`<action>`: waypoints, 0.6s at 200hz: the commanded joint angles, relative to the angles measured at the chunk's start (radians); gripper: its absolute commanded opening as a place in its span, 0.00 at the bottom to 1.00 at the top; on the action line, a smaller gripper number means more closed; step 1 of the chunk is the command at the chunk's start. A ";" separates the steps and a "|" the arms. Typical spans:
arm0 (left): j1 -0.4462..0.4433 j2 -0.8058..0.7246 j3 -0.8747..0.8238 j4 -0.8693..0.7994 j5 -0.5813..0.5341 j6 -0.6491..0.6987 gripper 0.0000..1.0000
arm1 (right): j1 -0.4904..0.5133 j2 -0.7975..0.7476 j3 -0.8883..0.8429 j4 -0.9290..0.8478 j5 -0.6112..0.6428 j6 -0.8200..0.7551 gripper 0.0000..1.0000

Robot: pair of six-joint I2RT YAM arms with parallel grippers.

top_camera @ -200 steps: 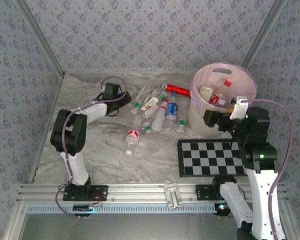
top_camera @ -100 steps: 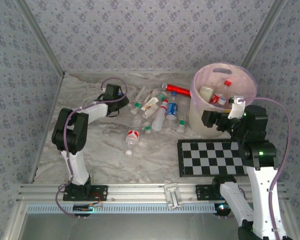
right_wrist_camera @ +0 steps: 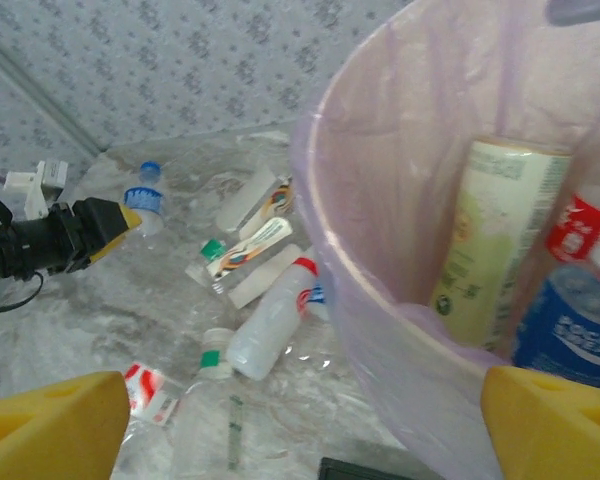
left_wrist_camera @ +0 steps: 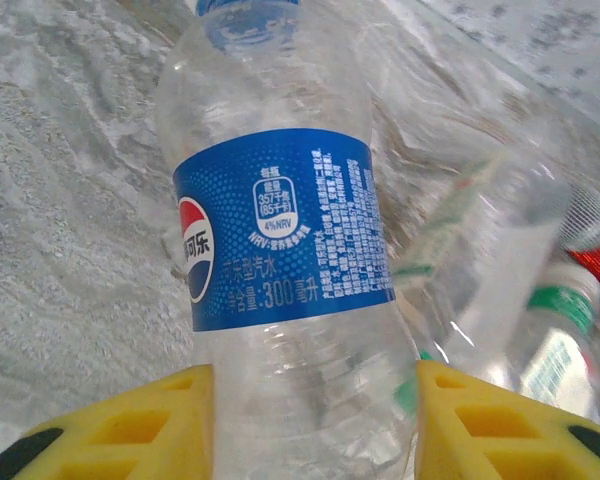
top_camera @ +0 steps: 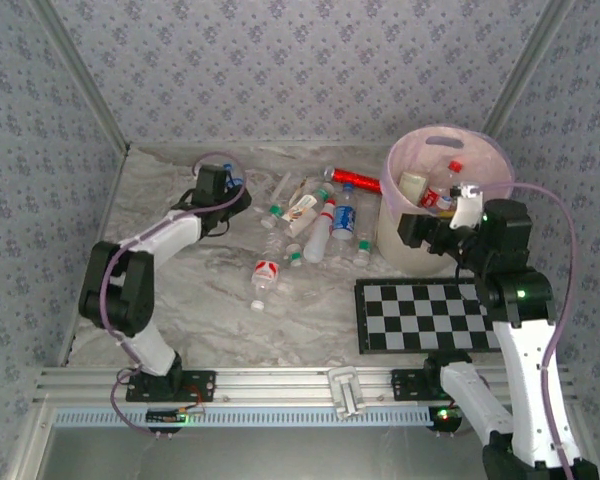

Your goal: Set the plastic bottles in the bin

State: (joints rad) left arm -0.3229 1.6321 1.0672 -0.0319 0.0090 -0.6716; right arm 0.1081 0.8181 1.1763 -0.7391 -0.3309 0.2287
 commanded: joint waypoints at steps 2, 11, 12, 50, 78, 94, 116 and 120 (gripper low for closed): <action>-0.025 -0.148 -0.056 0.105 0.147 0.155 0.41 | 0.095 0.080 0.094 0.086 -0.077 0.064 0.90; -0.048 -0.203 -0.080 0.111 0.182 0.210 0.41 | 0.163 0.111 0.111 0.121 -0.040 0.082 0.90; -0.051 -0.208 -0.081 0.111 0.184 0.216 0.41 | 0.172 0.114 0.111 0.126 -0.035 0.085 0.90; -0.166 -0.398 -0.204 0.202 0.232 0.292 0.42 | 0.426 0.355 0.216 0.211 0.054 0.105 0.90; -0.274 -0.500 -0.307 0.350 0.185 0.281 0.42 | 0.420 0.504 0.248 0.325 -0.094 0.257 0.98; -0.315 -0.527 -0.335 0.396 0.146 0.279 0.42 | 0.407 0.549 0.261 0.365 -0.129 0.314 1.00; -0.343 -0.531 -0.359 0.458 0.144 0.278 0.42 | 0.393 0.600 0.281 0.389 -0.164 0.338 1.00; -0.348 -0.530 -0.361 0.467 0.144 0.281 0.42 | 0.391 0.609 0.286 0.388 -0.167 0.342 1.00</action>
State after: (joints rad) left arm -0.6506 1.1194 0.7197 0.2958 0.1787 -0.4129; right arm 0.5133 1.4071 1.3998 -0.4259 -0.4179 0.4885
